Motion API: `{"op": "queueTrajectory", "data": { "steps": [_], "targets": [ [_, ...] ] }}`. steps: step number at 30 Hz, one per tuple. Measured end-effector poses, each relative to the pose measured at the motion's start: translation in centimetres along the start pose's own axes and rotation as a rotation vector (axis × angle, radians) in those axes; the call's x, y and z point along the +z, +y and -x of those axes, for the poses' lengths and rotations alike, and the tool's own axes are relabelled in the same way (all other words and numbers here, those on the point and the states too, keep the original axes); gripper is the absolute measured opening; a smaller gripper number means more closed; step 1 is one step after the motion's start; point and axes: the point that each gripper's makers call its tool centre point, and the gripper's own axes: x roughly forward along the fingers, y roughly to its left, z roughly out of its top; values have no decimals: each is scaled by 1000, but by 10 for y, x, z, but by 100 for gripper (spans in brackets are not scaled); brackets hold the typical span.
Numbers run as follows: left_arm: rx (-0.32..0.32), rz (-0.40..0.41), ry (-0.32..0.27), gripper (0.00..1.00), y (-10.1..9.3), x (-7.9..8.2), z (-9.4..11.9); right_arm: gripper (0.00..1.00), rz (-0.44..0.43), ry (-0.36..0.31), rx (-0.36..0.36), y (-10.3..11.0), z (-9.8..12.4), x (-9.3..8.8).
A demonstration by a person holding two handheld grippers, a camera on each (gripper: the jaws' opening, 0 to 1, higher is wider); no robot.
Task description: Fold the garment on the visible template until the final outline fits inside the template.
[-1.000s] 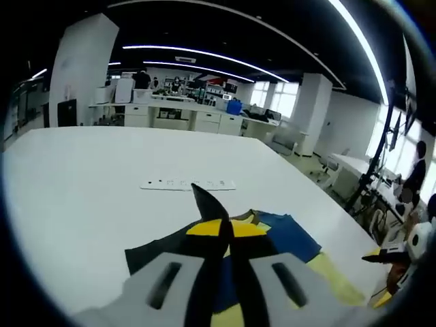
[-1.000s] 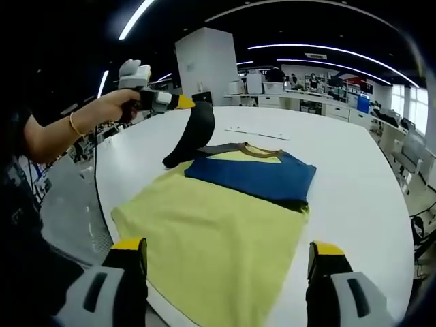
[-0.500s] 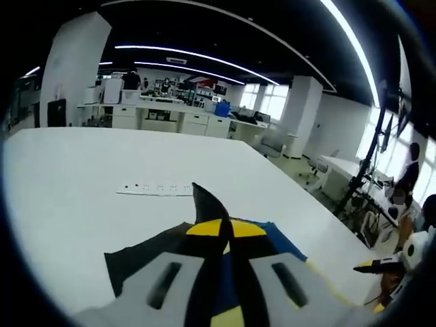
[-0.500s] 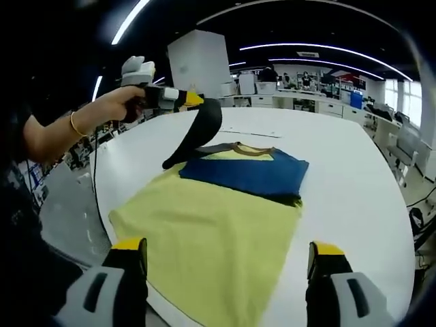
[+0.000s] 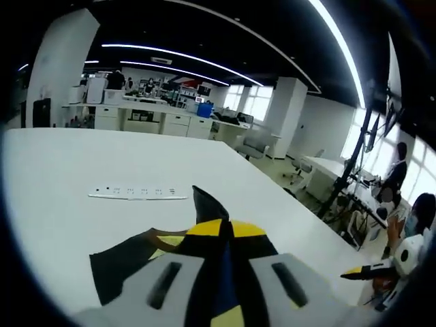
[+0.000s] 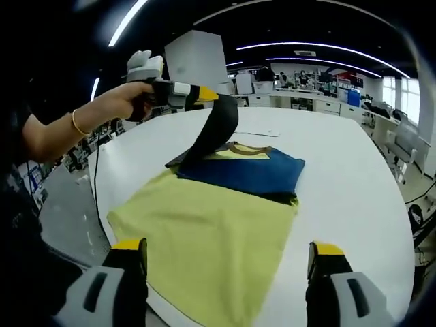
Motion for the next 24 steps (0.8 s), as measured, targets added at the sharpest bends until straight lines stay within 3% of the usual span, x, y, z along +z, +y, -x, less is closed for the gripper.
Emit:
{"op": "queueTrajectory", "data": {
  "steps": [11, 24],
  "targets": [
    [-124, -10, 20, 0, -38, -9, -17, 99, -10, 17, -6, -4, 1, -6],
    [-207, 13, 67, 0, -67, -28, -32, 99, -11, 33, -13, -6, 2, -12]
  ]
}}
